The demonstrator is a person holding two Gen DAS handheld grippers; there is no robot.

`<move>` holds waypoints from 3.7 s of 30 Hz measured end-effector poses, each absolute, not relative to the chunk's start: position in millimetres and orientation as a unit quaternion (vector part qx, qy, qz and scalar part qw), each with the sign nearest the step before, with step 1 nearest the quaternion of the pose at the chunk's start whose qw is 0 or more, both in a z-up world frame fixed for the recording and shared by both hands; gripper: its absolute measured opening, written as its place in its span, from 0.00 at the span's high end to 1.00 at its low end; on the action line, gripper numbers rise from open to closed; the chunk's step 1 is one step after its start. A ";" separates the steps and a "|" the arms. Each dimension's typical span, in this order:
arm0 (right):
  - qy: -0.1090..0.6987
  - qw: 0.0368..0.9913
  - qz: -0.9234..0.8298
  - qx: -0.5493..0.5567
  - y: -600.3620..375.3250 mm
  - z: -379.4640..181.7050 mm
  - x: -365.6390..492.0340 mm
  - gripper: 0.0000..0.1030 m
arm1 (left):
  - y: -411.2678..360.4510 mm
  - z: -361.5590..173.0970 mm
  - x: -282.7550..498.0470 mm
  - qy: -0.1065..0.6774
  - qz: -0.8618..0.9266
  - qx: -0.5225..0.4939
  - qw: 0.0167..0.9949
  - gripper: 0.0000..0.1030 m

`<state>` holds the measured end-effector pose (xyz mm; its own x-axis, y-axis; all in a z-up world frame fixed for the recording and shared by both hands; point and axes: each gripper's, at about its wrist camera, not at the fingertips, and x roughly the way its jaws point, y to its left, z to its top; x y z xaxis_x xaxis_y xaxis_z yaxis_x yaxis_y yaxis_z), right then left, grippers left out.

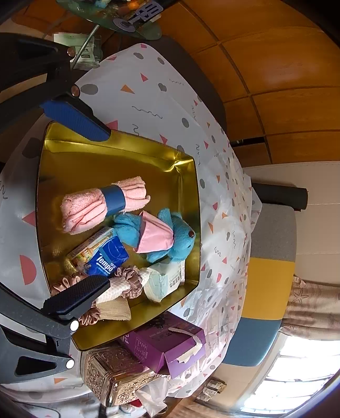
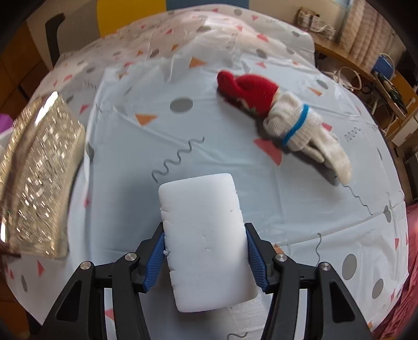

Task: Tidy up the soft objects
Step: 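Hold the white sponge in the right tool above the bed sheet, then carry the white sponge over the gold tray with the right tool, then lower the sponge into the tray beside the teddy bear and open the right tool, then move the right tool back to the white knit glove on the sheet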

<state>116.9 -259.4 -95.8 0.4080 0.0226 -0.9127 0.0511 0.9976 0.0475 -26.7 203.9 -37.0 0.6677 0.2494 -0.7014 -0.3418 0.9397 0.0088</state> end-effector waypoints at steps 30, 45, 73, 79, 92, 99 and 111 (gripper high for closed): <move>0.474 0.796 0.373 -0.057 85.1 1.8 77.6 0.44 | 264.0 -34.5 -50.1 0.348 0.227 -0.109 0.903 0.00; 0.502 0.794 0.333 -0.075 135.1 -76.9 106.2 0.39 | 262.9 -41.7 -51.2 0.360 0.218 -0.112 0.900 0.00; 0.494 0.801 0.328 -0.080 125.9 -81.2 97.5 0.66 | 258.2 -39.4 -53.6 0.363 0.215 -0.111 0.900 0.00; 0.493 0.800 0.332 -0.081 130.8 -80.2 94.4 0.57 | 258.0 -40.3 -54.7 0.363 0.211 -0.114 0.901 0.00; 0.397 0.851 0.322 -0.120 89.1 -26.2 52.1 0.42 | 247.2 -32.8 -56.0 0.357 0.201 -0.102 0.906 0.00; 0.347 0.884 0.298 -0.095 30.1 13.8 47.9 0.42 | 238.3 -30.0 -55.3 0.358 0.196 -0.092 0.908 0.00; 0.333 0.932 0.147 -0.001 -131.7 39.4 75.5 0.42 | 215.0 -27.8 -46.6 0.363 0.170 -0.068 0.914 0.00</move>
